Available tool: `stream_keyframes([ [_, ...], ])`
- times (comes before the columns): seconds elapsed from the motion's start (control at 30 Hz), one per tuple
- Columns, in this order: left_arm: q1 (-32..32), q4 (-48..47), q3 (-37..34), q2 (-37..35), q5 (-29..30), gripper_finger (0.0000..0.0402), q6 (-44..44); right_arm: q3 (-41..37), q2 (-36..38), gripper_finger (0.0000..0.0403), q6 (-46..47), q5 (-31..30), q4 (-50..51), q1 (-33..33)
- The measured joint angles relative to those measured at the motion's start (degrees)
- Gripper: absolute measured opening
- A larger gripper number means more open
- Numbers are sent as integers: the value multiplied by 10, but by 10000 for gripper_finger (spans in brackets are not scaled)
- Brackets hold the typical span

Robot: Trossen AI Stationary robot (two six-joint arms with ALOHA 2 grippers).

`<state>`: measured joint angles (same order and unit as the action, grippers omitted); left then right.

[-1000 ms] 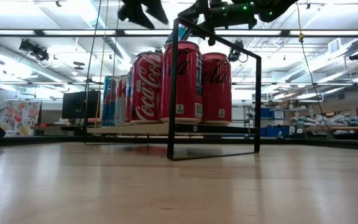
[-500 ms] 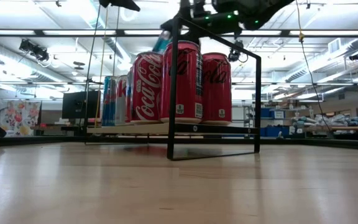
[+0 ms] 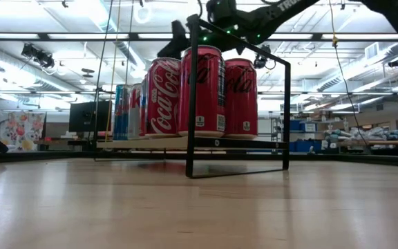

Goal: Place canned beverage on shelf
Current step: Put the blue soda can on the shelf aligned with the other blue soda can

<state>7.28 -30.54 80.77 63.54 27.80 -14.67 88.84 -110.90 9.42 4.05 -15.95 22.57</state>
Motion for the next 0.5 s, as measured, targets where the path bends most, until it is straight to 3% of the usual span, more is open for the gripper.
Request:
stream_keyframes([
  [0.3, -21, -1, 0, -13, 0, 359, -33, 13, -50, 256, -17, -49, -5, -3],
  [0.5, -24, -2, 0, -15, 0, 359, -43, 13, -84, 256, 0, -43, -10, -4],
])
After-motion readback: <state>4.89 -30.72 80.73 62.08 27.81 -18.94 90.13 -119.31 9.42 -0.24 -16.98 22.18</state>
